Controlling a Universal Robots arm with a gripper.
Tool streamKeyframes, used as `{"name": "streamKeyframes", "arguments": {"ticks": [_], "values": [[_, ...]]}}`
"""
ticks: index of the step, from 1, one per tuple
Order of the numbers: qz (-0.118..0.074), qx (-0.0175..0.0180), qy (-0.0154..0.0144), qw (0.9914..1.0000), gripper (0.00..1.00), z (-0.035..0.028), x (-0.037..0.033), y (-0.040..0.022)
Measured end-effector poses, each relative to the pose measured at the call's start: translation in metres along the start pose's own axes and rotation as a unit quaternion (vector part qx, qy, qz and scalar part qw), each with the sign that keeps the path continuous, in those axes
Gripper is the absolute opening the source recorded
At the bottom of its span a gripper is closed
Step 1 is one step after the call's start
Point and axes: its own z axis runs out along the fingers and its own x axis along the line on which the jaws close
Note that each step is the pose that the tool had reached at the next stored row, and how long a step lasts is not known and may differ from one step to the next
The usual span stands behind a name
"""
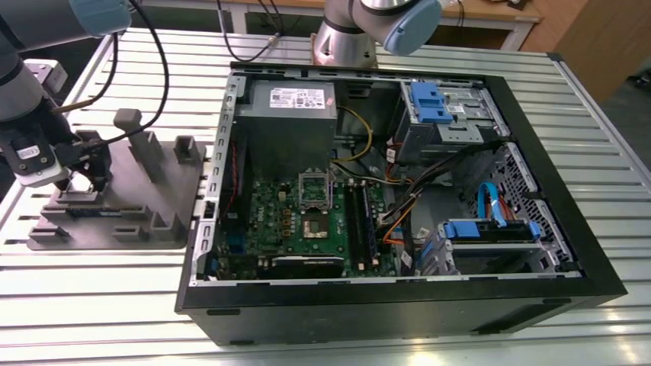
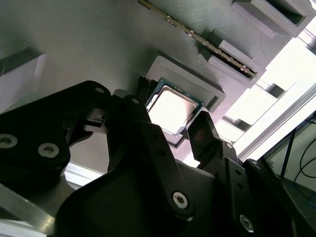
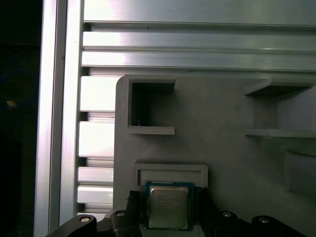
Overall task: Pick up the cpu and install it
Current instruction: 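Pick up the cpu and move it towards the insertion slot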
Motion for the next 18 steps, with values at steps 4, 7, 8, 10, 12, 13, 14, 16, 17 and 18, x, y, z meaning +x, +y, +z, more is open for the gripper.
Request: {"name": "streamKeyframes", "arguments": {"ticks": [4,7,8,10,12,13,14,16,17,18], "values": [[0.0,0.0,0.0,1.0,0.51,0.0,0.0001,0.0],[0.0,0.0,0.0,1.0,0.51,0.0,0.0001,0.0],[0.0,0.0,0.0,1.0,0.51,0.0,0.0001,0.0],[0.0,0.0,0.0,1.0,0.51,0.0,0.0001,0.0],[0.0,0.0,0.0,1.0,0.49,0.0,0.0001,0.0],[0.0,0.0,0.0,1.0,0.49,0.0,0.0,0.0],[0.0,0.0001,0.0001,1.0,0.47,-0.0001,0.0001,0.0],[0.0,0.0,0.0,1.0,0.47,0.0,0.0001,0.0],[0.0,0.0,0.0,1.0,0.47,0.0,0.0,0.0],[0.0,0.0,0.0,1.0,0.47,0.0,0.0,0.0]]}}
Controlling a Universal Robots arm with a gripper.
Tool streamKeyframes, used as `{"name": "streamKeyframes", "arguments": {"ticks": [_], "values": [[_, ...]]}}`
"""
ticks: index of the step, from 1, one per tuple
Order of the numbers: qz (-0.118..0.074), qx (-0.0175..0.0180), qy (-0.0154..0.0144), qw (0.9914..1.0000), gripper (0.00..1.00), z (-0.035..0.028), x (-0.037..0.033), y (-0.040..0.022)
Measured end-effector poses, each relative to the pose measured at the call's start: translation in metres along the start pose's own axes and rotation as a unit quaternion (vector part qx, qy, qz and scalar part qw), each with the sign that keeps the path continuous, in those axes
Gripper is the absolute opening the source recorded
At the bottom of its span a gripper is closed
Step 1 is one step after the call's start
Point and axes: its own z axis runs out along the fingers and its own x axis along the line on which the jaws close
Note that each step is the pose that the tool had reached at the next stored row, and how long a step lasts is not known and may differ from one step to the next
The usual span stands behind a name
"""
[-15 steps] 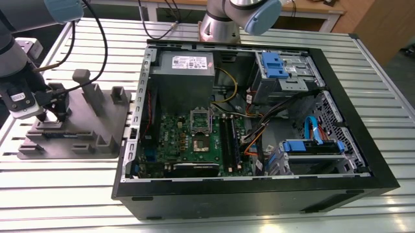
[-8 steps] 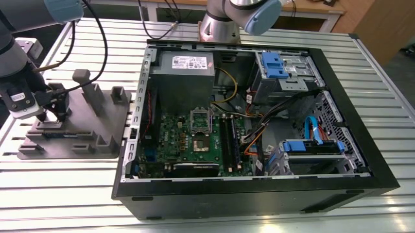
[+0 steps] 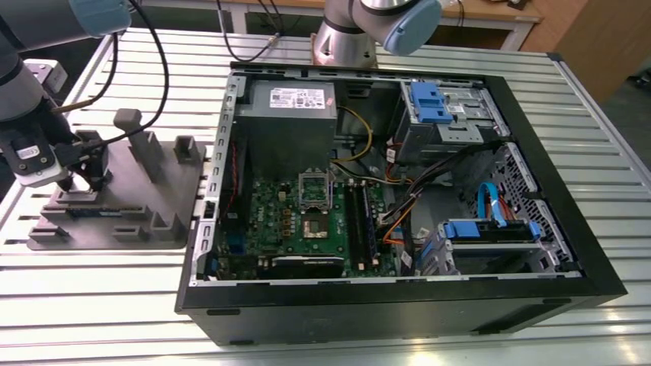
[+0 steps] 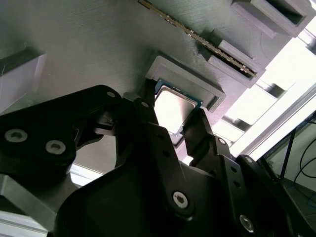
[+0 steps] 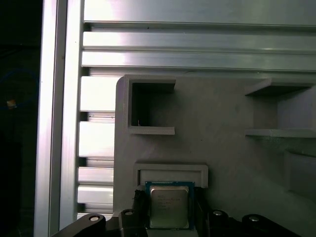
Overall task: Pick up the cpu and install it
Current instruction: 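Pick up the cpu and move it towards the insertion slot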
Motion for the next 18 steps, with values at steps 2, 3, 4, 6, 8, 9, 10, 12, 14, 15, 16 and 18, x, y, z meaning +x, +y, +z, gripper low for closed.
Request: {"name": "streamKeyframes", "arguments": {"ticks": [2,3,4,6,8,9,10,12,14,15,16,18], "values": [[0.0,0.0,0.0,1.0,0.47,0.0,0.0,0.0],[0.0,0.0,0.0,1.0,0.48,0.0,0.0,0.0],[0.0,0.0,0.0,1.0,0.54,0.0,0.0,0.0],[0.0,0.0,0.0,1.0,0.54,0.0,0.0,0.0],[0.0,0.0,0.0,1.0,0.6,-0.0001,0.0,0.0],[0.0,0.0,0.0001,1.0,0.6,-0.0007,0.0,0.0],[0.0,0.0,0.0001,1.0,0.6,-0.0013,0.0,0.0001],[0.0,0.0,0.0,1.0,0.6,-0.0027,0.0001,0.0001],[0.0,-0.0001,-0.0001,1.0,0.6,-0.0035,0.0,0.0001],[0.0,-0.0001,-0.0001,1.0,0.6,-0.0034,0.0,0.0002],[0.0,-0.0001,-0.0001,1.0,0.6,-0.0035,0.0,0.0001],[0.0,0.0,0.0001,1.0,0.6,-0.0036,0.0007,0.0]]}}
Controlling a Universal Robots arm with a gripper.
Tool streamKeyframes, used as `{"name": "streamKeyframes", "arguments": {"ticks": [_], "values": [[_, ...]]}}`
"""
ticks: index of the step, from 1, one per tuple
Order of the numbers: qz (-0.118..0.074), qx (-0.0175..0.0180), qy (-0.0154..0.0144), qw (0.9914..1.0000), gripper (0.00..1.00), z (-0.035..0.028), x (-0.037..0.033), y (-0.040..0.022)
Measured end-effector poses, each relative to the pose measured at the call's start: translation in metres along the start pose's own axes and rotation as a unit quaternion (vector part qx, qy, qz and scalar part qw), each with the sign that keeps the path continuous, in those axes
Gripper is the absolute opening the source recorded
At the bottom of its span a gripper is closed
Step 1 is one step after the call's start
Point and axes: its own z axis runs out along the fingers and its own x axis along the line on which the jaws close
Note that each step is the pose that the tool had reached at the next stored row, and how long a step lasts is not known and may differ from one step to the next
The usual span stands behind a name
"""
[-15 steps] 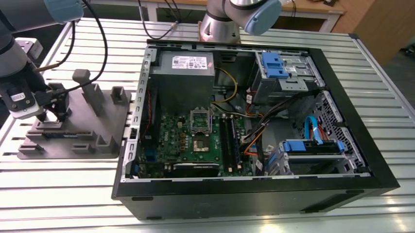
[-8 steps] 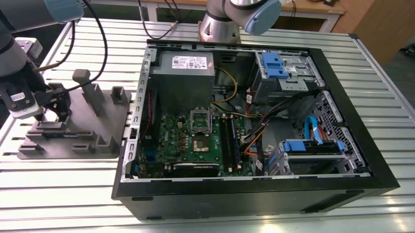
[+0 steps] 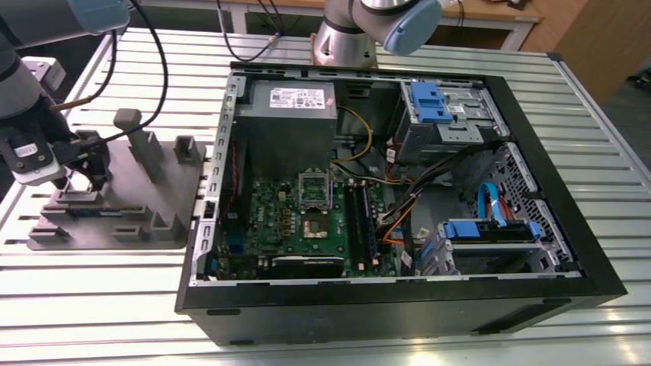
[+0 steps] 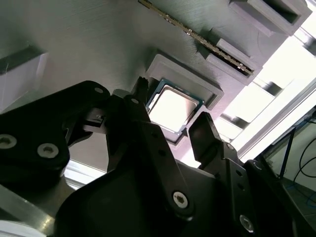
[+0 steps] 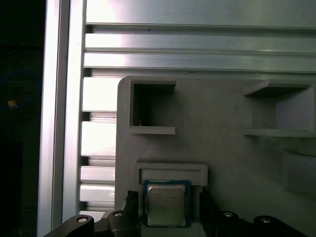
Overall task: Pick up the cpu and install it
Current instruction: 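Pick up the cpu and move it towards the insertion slot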
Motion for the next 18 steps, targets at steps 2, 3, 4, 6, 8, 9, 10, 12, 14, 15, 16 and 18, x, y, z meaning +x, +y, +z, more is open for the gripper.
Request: {"name": "streamKeyframes", "arguments": {"ticks": [2,3,4,6,8,9,10,12,14,15,16,18], "values": [[-0.001,0.0,0.0,1.0,0.6,0.0,0.0008,0.0001],[-0.001,0.0,0.0,1.0,0.6,0.0,0.0008,0.0001],[-0.001,0.0,0.0,1.0,0.6,0.0,0.0008,0.0001],[-0.001,0.0,-0.0004,1.0,0.6,0.0,0.0009,0.0001],[-0.001,0.0,-0.0018,1.0,0.6,0.0,0.0011,0.0001],[-0.001,0.0,-0.002,1.0,0.6,0.0001,0.0011,0.0002],[-0.001,0.0,-0.002,1.0,0.6,0.0001,0.0011,0.0002],[-0.001,0.0,-0.0021,1.0,0.6,0.0002,0.0013,0.0002],[-0.001,0.0,-0.0021,1.0,0.6,0.0005,0.0014,0.0002],[-0.001,0.0,-0.0021,1.0,0.6,0.0006,0.0016,0.0002],[-0.001,0.0,-0.002,1.0,0.6,0.0006,0.002,0.0002],[-0.001,0.0,-0.002,1.0,0.6,0.0006,0.0028,0.0004]]}}
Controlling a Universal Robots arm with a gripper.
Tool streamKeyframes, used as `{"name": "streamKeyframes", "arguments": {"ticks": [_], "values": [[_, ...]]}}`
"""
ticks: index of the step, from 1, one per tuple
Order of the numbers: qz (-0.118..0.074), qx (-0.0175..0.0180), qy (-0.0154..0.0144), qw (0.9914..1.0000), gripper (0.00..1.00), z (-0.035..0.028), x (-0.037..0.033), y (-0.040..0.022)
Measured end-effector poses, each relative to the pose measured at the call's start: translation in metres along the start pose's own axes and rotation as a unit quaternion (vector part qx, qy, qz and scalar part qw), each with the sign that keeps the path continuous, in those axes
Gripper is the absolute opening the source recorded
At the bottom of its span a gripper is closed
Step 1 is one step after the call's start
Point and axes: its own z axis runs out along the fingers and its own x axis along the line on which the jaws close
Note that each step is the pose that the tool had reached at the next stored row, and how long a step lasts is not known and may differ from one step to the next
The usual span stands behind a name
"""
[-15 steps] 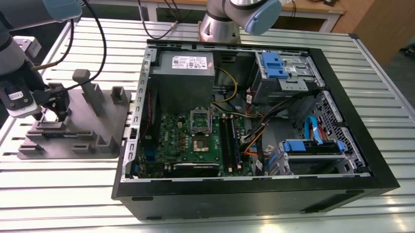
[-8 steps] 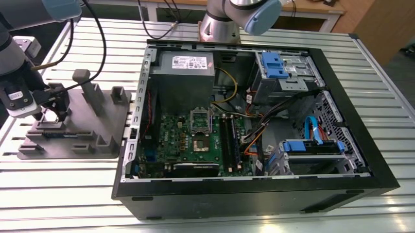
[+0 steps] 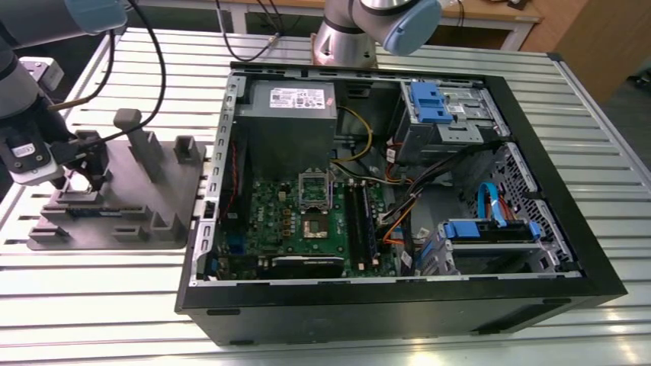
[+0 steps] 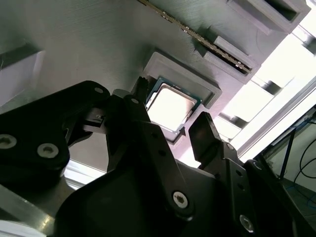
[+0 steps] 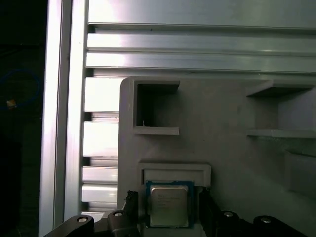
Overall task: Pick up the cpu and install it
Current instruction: 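Pick up the cpu and move it towards the insertion slot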
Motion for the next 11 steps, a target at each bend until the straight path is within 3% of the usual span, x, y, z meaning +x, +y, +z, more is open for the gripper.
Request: {"name": "streamKeyframes", "arguments": {"ticks": [10,11], "values": [[0.0,0.0,0.0,1.0,0.59,0.0006,0.0007,0.0003],[0.0,0.0,0.0,1.0,0.52,0.0007,0.0007,0.0003]]}}
